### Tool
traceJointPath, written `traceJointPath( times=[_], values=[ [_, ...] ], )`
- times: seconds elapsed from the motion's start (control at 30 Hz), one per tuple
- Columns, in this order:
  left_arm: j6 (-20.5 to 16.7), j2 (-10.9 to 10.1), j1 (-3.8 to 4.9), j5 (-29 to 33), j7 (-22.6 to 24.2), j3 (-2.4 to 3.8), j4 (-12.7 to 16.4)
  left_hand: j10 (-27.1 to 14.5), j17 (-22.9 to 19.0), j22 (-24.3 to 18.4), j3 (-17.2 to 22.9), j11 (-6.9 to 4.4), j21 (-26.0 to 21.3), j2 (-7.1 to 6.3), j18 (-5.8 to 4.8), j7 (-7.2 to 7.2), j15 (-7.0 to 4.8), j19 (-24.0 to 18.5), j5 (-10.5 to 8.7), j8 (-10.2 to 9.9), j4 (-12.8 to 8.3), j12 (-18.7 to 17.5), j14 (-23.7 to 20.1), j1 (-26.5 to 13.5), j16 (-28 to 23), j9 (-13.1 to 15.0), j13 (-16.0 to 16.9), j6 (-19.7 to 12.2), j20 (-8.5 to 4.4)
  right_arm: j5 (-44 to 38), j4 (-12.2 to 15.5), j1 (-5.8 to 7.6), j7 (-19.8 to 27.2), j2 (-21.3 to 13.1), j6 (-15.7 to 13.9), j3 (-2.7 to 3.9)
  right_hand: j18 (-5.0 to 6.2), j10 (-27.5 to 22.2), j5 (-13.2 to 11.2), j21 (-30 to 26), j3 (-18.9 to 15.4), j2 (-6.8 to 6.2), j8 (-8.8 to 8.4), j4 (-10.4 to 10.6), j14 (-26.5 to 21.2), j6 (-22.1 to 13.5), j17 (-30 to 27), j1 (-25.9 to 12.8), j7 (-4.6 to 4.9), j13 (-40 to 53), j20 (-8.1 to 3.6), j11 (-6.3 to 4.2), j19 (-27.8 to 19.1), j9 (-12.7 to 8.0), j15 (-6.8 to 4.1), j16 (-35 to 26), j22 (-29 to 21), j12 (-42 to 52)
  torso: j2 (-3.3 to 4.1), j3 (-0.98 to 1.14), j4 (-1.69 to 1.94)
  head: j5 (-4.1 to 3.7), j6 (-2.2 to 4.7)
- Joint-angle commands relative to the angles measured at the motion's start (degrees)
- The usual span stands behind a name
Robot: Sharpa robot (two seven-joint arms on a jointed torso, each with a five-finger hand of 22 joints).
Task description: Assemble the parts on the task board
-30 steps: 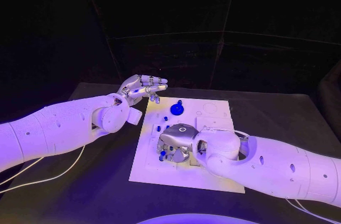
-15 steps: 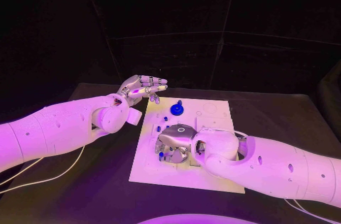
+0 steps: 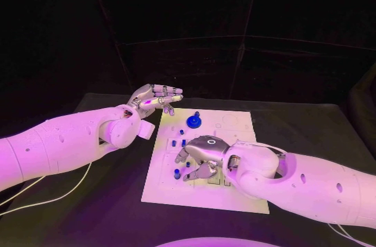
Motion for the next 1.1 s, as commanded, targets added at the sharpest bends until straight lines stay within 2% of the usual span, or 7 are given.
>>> traceJointPath(
  times=[0.03,0.17,0.27,0.4,0.47,0.6,1.1],
  values=[
    [0.6,-0.2,0.07,0.2,0.1,0.04,0.1,-0.5,-0.1,-0.1,0.0,-0.1,-0.3,0.3,0.83,0.22,-0.02,-0.3,0.3,0.1,-0.2,0.2,-0.3,0.3,-0.3,0.0,-0.1,0.2,0.12,7.3,2.2,0.17,2.0,-3.5,-7.6,0.04,0.56,2.9,0.8,1.2,-0.8,1.03,0.84,0.2,1.8,1.8,3.7,0.1,-0.08,0.4,-0.25,-0.39,1.8,0.3,-0.36,3.1,1.7,2.0,-0.16,-0.08,-0.13,-0.52,0.18],
    [0.6,-0.4,0.07,0.2,0.1,0.04,0.1,-0.6,-0.1,-0.1,-0.1,-0.09,-0.3,0.29,0.83,0.22,-0.01,-0.3,0.3,0.1,-0.3,0.2,-0.3,0.3,-0.3,0.0,-0.1,0.2,0.12,17.8,4.6,0.9,1.1,-9.2,-10.6,0.05,-1.0,11.7,2.1,7.4,-1.8,2.49,2.35,1.7,5.2,5.1,12.9,-0.9,-1.38,2.3,-1.28,-2.28,8.0,0.7,-1.76,10.0,11.4,7.1,-0.3,-0.15,-0.28,-1.63,0.51],
    [0.5,-0.5,0.06,0.2,0.1,0.03,0.1,-0.6,-0.1,-0.1,-0.1,-0.09,-0.3,0.29,0.83,0.22,-0.01,-0.3,0.3,0.1,-0.3,0.2,-0.3,0.3,-0.3,0.0,-0.1,0.2,0.12,24.9,6.2,1.54,-1.2,-13.8,-11.0,0.05,-2.36,18.1,5.0,12.6,-4.1,2.17,3.71,3.4,7.0,5.6,19.0,-2.5,-3.48,7.9,-3.79,-5.2,12.9,0.9,-4.17,14.9,19.1,15.0,-0.42,-0.1,-0.49,-2.52,0.84],
    [0.5,-0.6,0.06,0.2,0.1,-0.03,0.2,-0.6,-0.1,-0.1,-0.1,-0.09,-0.3,0.29,0.83,0.22,-0.01,-0.3,0.3,0.1,-0.3,0.2,-0.3,0.3,-0.3,0.0,-0.1,0.2,0.12,28.9,7.8,1.91,-6.5,-19.2,-10.2,0.02,-4.16,21.2,7.0,18.4,-7.5,3.28,6.88,7.1,8.3,7.0,29.2,-5.6,-4.56,26.5,-4.55,-5.82,17.6,1.7,-4.75,21.9,29.3,33.4,-0.65,-0.11,-0.89,-3.6,1.05],
    [0.5,-0.6,0.06,0.2,0.1,-0.08,0.3,-0.6,-0.1,-0.1,-0.1,-0.09,-0.3,0.29,0.83,0.22,-0.01,-0.3,0.3,0.1,-0.3,0.2,-0.3,0.3,-0.3,0.0,-0.1,0.2,0.12,28.4,8.4,1.97,-10.1,-21.0,-9.9,0.0,-4.53,20.6,9.3,20.1,-9.5,3.58,8.93,8.8,8.4,6.9,32.1,-5.8,-5.06,38.6,-4.84,-6.19,18.4,2.6,-5.06,24.0,31.9,43.8,-0.73,-0.14,-1.07,-3.94,1.19],
    [0.5,-0.7,0.05,0.2,0.1,-0.19,0.5,-0.6,-0.1,-0.1,-0.1,-0.09,-0.3,0.29,0.83,0.22,-0.01,-0.3,0.3,0.1,-0.3,0.2,-0.3,0.3,-0.3,0.0,-0.1,0.2,0.12,27.0,9.1,2.01,-15.6,-23.4,-9.4,-0.03,-4.86,20.8,10.1,21.3,-11.7,3.53,10.99,10.8,8.4,6.5,34.0,-6.3,-5.1,47.7,-4.74,-6.18,18.9,3.7,-5.07,25.2,33.9,51.0,-0.89,-0.09,-1.34,-4.56,1.04],
    [0.6,-1.0,0.05,0.2,0.1,-0.47,1.0,-0.6,-0.1,-0.1,-0.1,-0.09,-0.3,0.29,0.83,0.22,-0.01,-0.3,0.3,0.1,-0.3,0.2,-0.3,0.3,-0.3,0.0,-0.1,0.2,0.12,20.6,9.6,0.86,-25.3,-24.5,-4.1,-0.12,-5.04,20.5,8.0,22.1,-15.0,3.13,13.43,11.5,8.4,4.8,35.7,-8.0,-5.02,53.7,-4.53,-6.01,19.0,5.2,-4.89,26.2,35.3,54.6,-0.98,-0.12,-1.32,-5.03,0.71]
  ],
)
